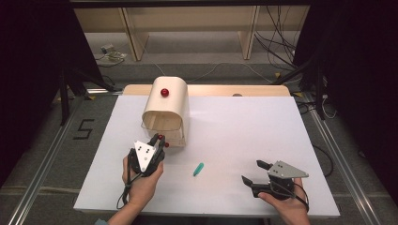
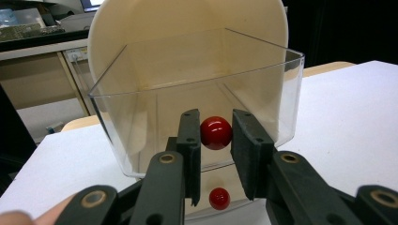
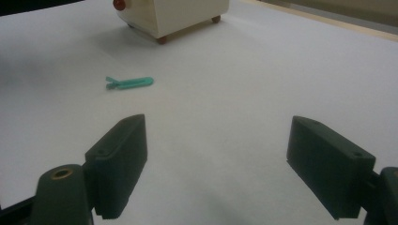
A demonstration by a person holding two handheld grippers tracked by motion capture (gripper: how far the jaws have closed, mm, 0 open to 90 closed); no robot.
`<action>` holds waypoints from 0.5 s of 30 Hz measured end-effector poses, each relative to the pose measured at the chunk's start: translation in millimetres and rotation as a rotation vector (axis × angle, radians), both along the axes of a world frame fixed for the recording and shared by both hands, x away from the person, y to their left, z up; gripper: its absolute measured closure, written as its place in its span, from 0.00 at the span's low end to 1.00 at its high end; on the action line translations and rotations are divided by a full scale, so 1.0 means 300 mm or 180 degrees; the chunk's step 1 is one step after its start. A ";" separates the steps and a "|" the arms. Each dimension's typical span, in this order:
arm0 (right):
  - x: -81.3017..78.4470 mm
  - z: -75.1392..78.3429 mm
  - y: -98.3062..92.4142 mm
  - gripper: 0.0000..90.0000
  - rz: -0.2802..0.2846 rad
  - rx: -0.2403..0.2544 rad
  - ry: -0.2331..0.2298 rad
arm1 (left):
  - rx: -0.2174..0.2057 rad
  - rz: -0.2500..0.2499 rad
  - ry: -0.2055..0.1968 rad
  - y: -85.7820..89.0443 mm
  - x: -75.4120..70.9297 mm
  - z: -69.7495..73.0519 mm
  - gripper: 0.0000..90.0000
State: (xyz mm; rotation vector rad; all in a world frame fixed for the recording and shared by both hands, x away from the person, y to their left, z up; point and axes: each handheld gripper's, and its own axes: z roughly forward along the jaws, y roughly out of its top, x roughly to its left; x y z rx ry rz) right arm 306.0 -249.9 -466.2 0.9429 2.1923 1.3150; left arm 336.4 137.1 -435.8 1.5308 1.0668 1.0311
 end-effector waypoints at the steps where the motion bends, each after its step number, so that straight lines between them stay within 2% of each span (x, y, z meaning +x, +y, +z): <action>1: 0.000 0.000 0.000 0.24 0.0000 0.0000 0.0001 | 0.0004 0.0004 -0.0001 0.000 -0.001 0.000 0.81; 15: 0.000 0.000 -0.001 0.24 -0.0013 -0.0005 0.0009 | -0.0004 -0.0014 -0.0008 0.005 -0.010 -0.002 0.81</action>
